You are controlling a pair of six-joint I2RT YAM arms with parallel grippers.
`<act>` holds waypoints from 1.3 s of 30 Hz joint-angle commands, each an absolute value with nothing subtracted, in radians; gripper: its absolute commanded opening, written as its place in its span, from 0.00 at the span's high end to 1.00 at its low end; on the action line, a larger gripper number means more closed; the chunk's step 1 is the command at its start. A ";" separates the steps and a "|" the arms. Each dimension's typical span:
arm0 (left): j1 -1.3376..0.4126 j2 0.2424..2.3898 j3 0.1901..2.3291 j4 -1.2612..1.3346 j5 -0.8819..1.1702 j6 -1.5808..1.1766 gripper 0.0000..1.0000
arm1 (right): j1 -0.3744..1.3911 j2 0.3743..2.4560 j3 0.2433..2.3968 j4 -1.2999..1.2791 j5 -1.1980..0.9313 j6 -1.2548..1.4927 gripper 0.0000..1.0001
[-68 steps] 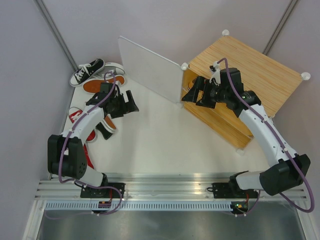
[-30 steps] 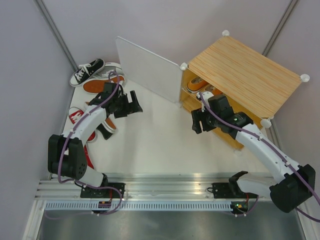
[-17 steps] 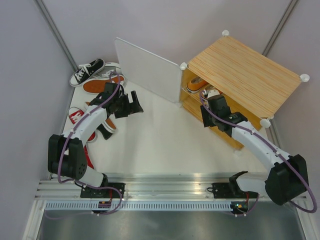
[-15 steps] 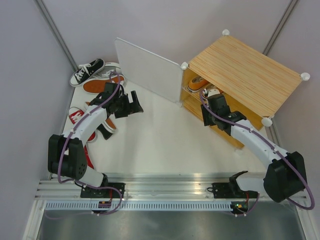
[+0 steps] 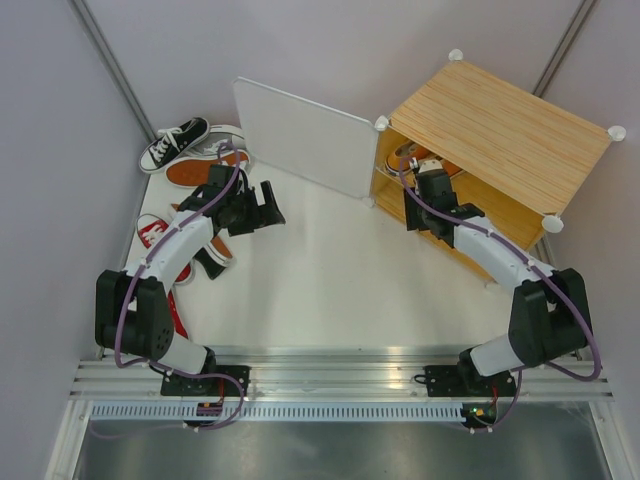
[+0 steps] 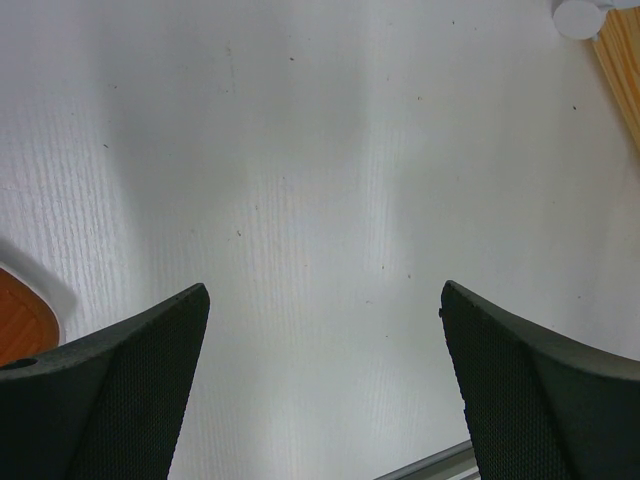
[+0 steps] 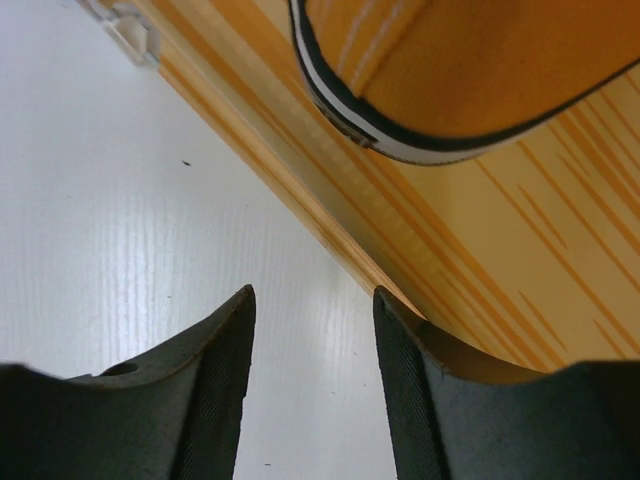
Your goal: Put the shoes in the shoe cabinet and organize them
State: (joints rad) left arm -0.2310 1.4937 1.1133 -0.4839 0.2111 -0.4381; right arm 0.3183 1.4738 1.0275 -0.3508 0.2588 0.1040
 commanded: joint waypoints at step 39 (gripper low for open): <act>-0.239 1.387 1.149 -0.555 0.115 -0.460 0.00 | 0.440 1.397 1.178 -0.317 -0.270 0.327 0.21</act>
